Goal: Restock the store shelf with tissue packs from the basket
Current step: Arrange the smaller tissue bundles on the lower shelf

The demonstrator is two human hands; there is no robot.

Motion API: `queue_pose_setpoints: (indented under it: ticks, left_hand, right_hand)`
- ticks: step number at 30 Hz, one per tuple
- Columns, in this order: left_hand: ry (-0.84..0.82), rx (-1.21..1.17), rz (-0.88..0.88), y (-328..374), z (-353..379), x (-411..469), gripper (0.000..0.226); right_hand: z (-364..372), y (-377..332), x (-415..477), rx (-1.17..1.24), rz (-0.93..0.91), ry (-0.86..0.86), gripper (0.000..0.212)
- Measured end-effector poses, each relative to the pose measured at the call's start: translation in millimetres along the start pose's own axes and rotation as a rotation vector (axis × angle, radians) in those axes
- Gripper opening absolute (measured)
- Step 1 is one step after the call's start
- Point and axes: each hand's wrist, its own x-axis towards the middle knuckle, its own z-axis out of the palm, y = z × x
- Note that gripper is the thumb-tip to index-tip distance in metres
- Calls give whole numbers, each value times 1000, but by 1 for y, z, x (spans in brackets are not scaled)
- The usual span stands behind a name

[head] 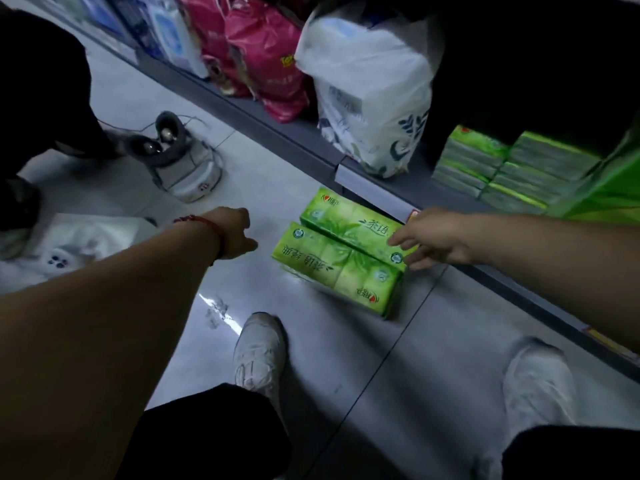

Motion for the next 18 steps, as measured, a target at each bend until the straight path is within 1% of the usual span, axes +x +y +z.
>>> queue_pose_setpoints:
  ticks: [1, 3, 5, 7, 10, 12, 15, 16, 18]
  left_hand:
    - [-22, -58, -3, 2, 8, 10, 60]
    - [-49, -168, -12, 8, 26, 28, 61]
    - [-68, -270, -23, 17, 47, 48, 66]
    - [-90, -354, -23, 28, 67, 63, 69]
    - [-89, -426, -5, 40, 87, 74, 63]
    - [-77, -535, -25, 40, 92, 80, 67]
    - [-82, -775, -92, 34, 92, 83, 78]
    - [-94, -888, -125, 29, 93, 82, 78]
    - [-116, -1111, -212, 17, 97, 72, 68]
  right_hand:
    - [13, 6, 9, -12, 22, 18, 41]
    - [38, 21, 23, -51, 66, 69, 32]
    - [57, 40, 33, -66, 143, 89, 26]
    - [71, 50, 40, -2, 183, 102, 16]
    - [84, 50, 57, 169, 184, 124, 7]
    - [92, 48, 65, 250, 209, 138, 21]
    - [101, 49, 72, 268, 221, 141, 24]
    - [103, 49, 72, 271, 213, 138, 29]
    - [108, 41, 65, 280, 211, 107, 43]
